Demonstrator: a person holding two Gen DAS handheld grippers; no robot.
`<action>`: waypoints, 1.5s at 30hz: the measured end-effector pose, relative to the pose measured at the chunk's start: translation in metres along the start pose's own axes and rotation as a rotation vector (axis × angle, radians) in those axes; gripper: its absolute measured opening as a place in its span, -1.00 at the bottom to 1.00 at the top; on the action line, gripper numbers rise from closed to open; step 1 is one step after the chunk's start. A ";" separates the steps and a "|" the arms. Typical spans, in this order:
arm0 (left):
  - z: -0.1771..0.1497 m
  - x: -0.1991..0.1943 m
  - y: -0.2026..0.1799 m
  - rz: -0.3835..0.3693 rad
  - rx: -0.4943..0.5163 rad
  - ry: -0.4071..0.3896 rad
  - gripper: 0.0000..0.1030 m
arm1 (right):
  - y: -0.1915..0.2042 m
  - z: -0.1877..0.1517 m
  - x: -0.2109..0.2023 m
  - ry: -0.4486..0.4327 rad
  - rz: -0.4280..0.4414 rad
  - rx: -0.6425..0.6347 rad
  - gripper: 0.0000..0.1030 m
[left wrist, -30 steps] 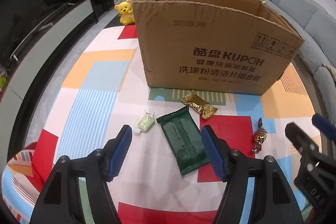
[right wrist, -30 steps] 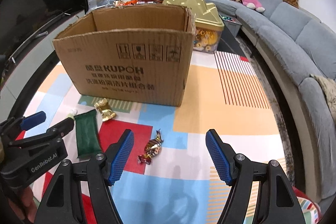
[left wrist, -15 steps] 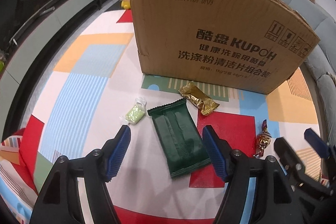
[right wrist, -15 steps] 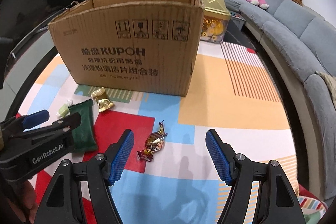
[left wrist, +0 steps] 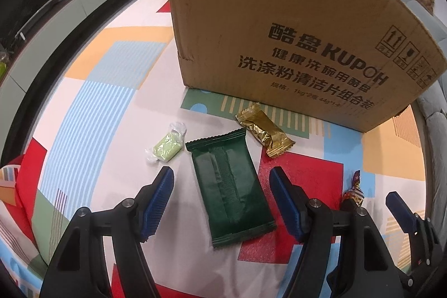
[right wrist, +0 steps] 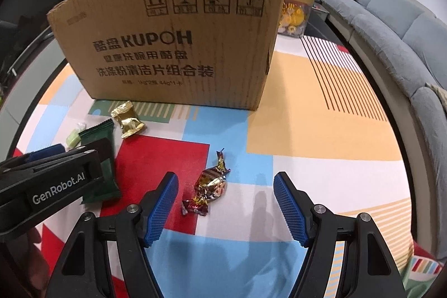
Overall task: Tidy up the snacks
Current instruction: 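Lower the left gripper to the dark green packet while the right approaches the twist candy, then grasp the dark green packet with the left gripper while the right grasps the twist candy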
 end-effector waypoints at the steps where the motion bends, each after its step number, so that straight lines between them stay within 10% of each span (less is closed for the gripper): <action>1: 0.000 0.002 0.000 0.003 -0.001 0.003 0.36 | 0.000 0.000 0.001 0.002 -0.001 0.005 0.39; 23: 0.002 0.028 -0.001 0.061 -0.010 0.025 0.36 | -0.011 -0.009 0.019 0.029 -0.007 0.045 0.34; 34: -0.008 0.022 -0.014 0.029 0.039 -0.013 -0.06 | -0.006 0.000 0.021 0.021 0.006 0.023 -0.53; 45: -0.008 0.015 -0.015 0.018 0.056 -0.011 -0.10 | -0.005 0.002 0.019 0.018 0.011 0.022 -0.53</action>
Point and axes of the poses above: each gripper's, at about its wrist camera, not at the fingertips, and x roughly the way its jaws point, y to its left, z to its top, the point moved 8 cm from there along x, roughly the way its jaws point, and after that the axes turned 12 degrees about -y, right-handed, at the moved point
